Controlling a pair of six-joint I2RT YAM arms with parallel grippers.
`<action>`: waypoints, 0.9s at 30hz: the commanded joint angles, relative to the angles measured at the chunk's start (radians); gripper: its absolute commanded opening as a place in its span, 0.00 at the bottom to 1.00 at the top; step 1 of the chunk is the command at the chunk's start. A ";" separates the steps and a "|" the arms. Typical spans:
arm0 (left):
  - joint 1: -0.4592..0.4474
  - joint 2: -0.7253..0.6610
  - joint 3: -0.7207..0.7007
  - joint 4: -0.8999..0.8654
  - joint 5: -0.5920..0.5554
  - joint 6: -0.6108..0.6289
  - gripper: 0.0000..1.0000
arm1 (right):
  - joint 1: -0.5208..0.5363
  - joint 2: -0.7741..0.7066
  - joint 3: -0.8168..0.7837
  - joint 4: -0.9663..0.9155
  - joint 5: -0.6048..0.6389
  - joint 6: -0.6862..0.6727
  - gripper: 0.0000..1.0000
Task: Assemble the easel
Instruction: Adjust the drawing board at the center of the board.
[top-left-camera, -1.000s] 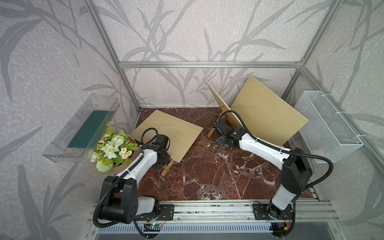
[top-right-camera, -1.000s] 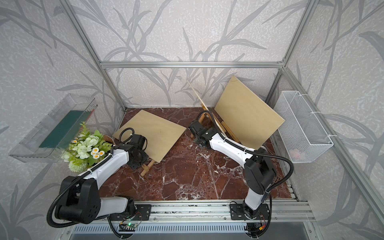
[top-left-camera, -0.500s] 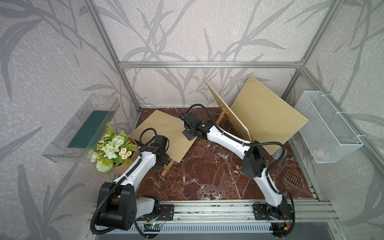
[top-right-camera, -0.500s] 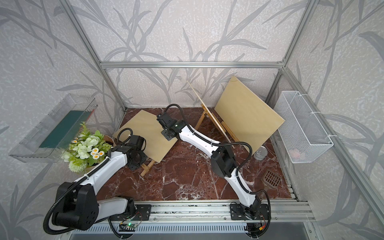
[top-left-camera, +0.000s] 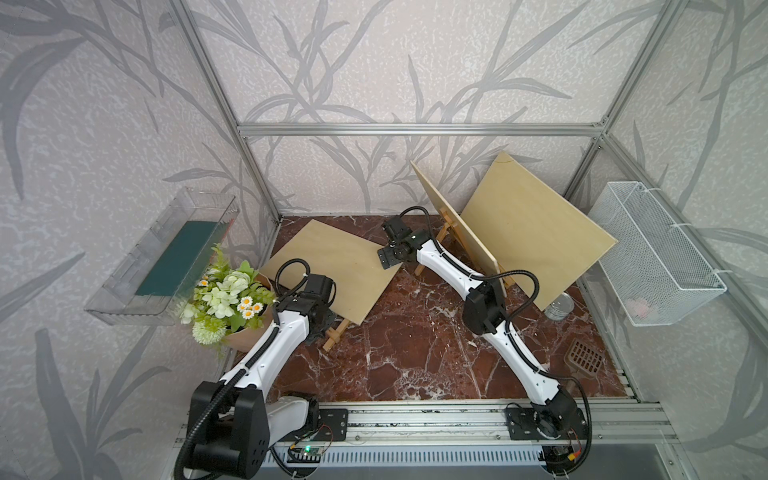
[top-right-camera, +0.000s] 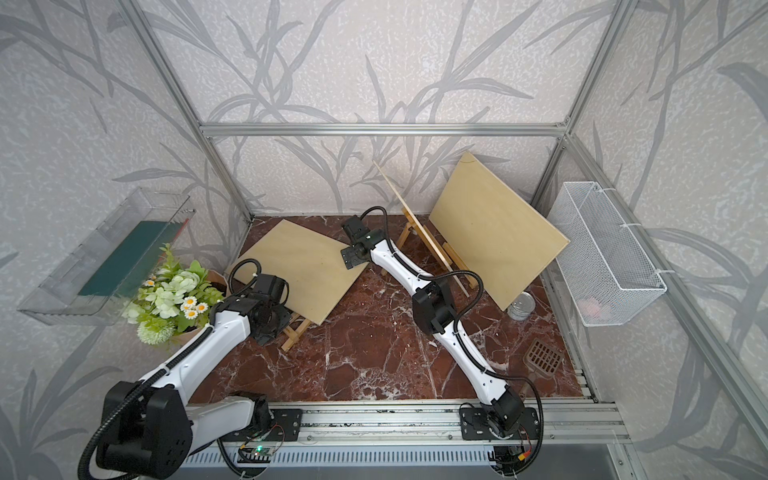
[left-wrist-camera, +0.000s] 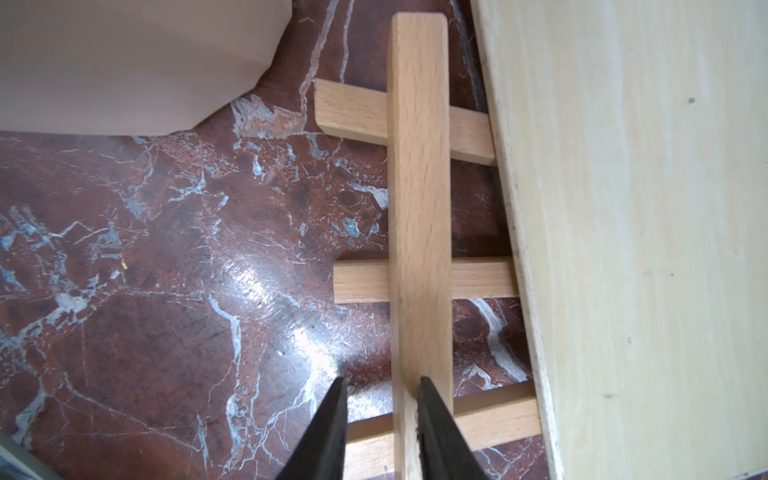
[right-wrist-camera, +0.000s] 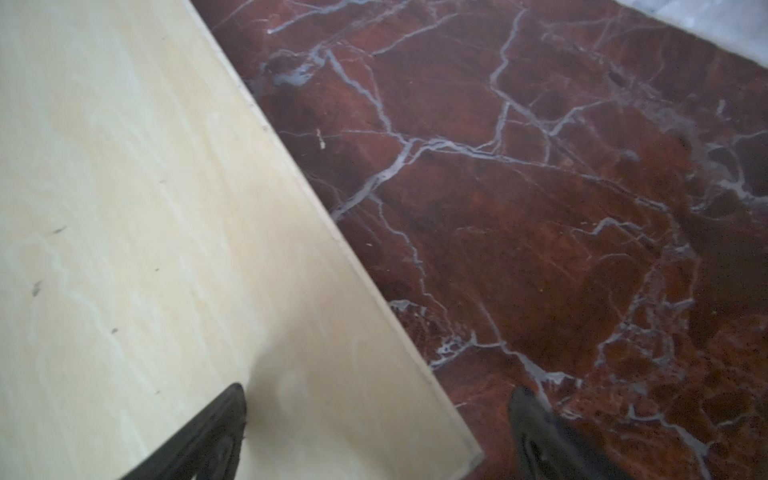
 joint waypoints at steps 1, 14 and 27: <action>0.008 0.009 -0.015 -0.027 -0.033 -0.025 0.31 | 0.001 0.076 0.062 -0.062 -0.083 -0.002 0.97; 0.014 0.042 -0.033 -0.017 -0.037 -0.057 0.32 | -0.013 0.121 0.031 -0.009 -0.258 0.032 0.96; 0.069 0.107 -0.070 0.054 -0.026 -0.044 0.31 | 0.074 -0.043 -0.167 0.030 -0.488 -0.076 0.90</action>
